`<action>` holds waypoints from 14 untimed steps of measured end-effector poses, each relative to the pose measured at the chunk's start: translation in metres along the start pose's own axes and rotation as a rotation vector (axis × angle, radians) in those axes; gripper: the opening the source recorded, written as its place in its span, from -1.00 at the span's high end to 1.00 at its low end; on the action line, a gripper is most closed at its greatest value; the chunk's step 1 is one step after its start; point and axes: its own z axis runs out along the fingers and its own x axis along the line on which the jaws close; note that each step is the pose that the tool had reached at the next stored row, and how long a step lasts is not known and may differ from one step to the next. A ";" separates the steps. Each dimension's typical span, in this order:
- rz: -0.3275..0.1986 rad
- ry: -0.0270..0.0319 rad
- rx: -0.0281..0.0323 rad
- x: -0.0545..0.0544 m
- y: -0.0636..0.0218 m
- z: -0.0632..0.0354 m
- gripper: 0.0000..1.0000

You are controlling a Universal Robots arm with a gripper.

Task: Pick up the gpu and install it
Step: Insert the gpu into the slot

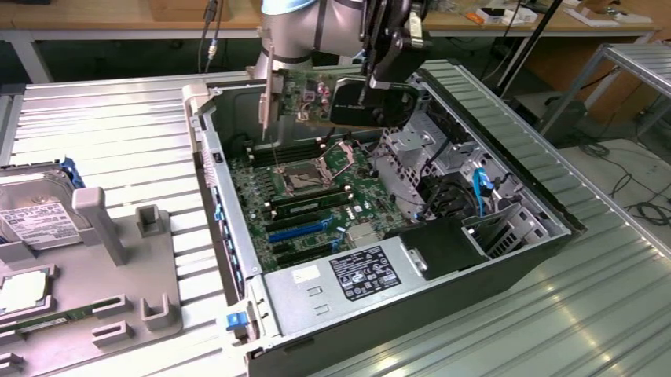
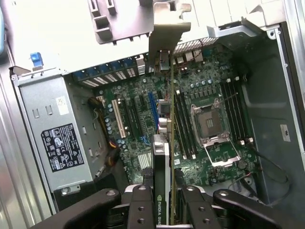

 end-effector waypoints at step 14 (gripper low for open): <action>-0.222 0.0040 -0.0042 0.000 0.0000 0.0000 0.46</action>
